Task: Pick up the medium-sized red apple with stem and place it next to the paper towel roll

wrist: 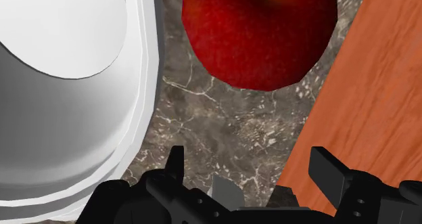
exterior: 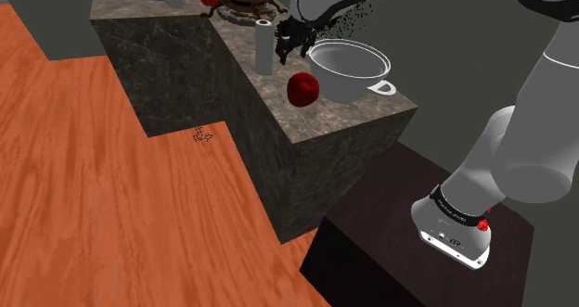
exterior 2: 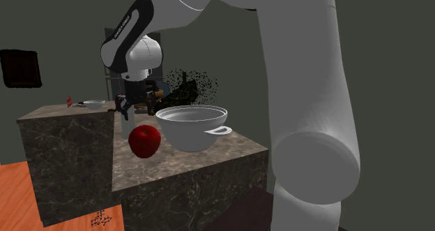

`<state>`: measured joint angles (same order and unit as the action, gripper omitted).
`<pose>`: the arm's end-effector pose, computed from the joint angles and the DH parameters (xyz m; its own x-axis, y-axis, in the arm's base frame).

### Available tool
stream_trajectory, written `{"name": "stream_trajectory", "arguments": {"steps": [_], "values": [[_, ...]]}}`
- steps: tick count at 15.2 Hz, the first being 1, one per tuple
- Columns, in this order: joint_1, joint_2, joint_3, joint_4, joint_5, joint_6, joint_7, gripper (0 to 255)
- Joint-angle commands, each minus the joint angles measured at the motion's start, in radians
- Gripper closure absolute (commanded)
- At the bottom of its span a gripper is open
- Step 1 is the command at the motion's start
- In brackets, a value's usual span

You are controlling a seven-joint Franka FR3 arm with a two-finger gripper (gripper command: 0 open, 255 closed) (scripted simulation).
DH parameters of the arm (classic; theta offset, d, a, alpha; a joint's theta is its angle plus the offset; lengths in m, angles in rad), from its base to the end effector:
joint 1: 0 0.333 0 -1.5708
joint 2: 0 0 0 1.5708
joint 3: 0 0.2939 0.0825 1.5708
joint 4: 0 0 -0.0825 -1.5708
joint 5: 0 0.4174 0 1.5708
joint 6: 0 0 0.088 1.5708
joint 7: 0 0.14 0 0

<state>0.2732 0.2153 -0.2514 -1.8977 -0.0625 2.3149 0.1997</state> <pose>0.6576 0.0158 0.3428 0.9682 -0.1186 0.2204 -0.1357 -0.9887 0.0642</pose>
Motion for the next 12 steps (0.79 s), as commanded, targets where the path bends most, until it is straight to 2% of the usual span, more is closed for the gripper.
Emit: {"name": "stream_trajectory", "arguments": {"steps": [1, 4, 12], "values": [[0.004, -0.021, 0.000, 0.007, -0.006, -0.027, 0.004, 0], [0.013, -0.073, 0.000, 0.032, -0.019, -0.105, 0.013, 0], [0.013, -0.073, 0.000, 0.032, -0.019, -0.105, 0.013, 0]]}}
